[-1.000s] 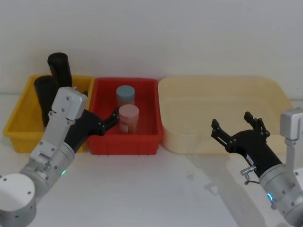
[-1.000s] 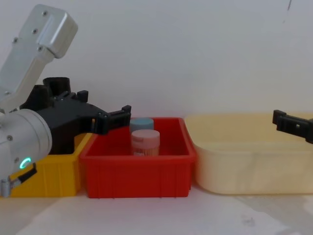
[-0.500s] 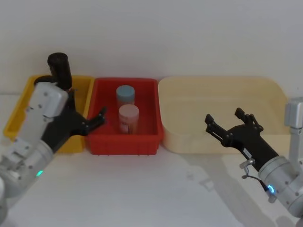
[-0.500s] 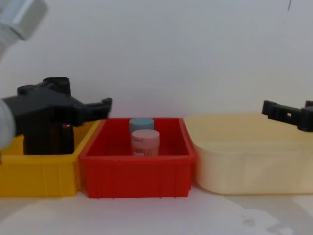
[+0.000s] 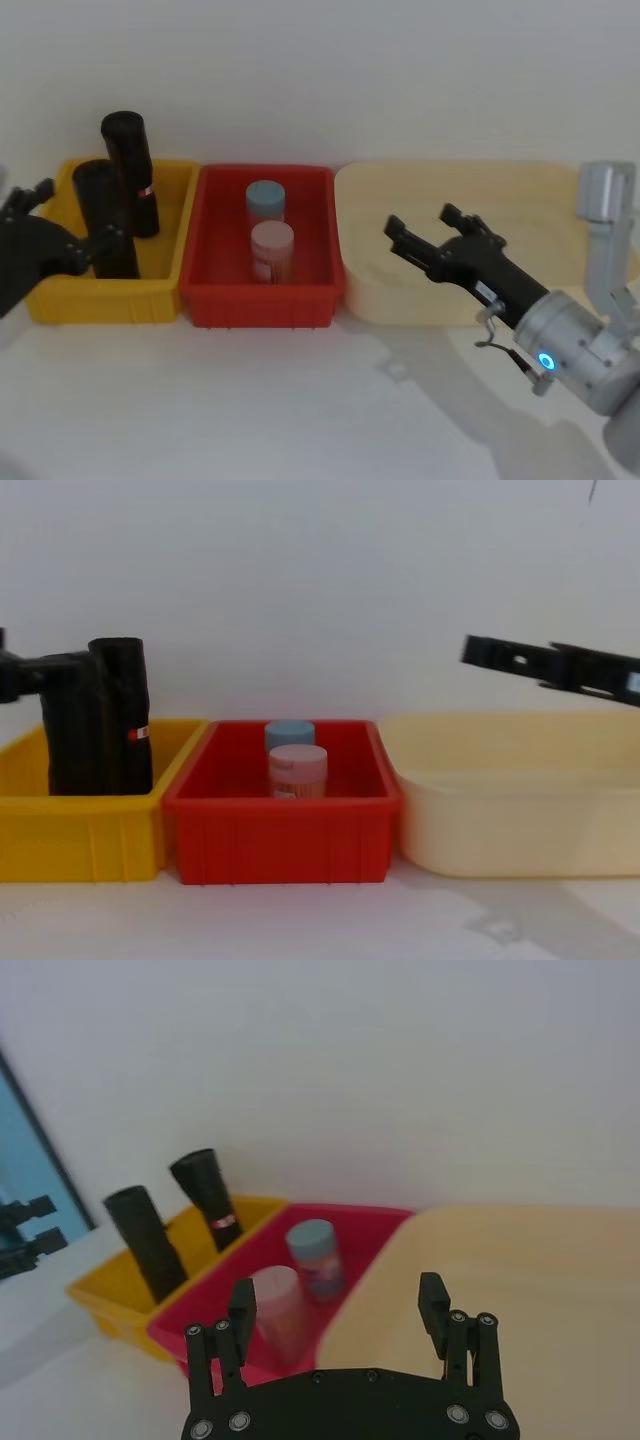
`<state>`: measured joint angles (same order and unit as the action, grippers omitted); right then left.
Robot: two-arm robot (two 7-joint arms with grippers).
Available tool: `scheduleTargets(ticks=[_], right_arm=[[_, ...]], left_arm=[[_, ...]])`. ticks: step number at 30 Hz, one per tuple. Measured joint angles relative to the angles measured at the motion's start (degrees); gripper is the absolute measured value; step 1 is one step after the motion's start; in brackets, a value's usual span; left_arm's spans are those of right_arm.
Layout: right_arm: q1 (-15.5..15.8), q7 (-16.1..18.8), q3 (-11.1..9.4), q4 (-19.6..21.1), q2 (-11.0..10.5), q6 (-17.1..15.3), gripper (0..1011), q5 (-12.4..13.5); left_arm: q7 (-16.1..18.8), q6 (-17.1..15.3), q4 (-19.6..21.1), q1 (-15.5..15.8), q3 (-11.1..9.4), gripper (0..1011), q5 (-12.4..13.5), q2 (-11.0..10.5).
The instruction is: Pick up the garbage bag with the one hand and transfer it to the other hand.
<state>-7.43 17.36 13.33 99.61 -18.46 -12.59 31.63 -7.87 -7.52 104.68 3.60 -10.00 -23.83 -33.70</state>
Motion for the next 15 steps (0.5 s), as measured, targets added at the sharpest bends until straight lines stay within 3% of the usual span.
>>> scheduleTargets(ticks=[6, 15], right_arm=[[-4.08, 1.39, 2.4, -2.16, 1.29, -2.28, 1001, 1.09], [-9.41, 2.16, 5.91, -6.39, 3.51, -3.91, 1001, 1.24]], left_arm=[[-1.44, -1.52, -0.66, -0.46, 3.23, 1000, -3.38, -1.03], [-4.21, -3.15, -3.23, 0.99, 4.71, 1000, -6.55, -1.23]])
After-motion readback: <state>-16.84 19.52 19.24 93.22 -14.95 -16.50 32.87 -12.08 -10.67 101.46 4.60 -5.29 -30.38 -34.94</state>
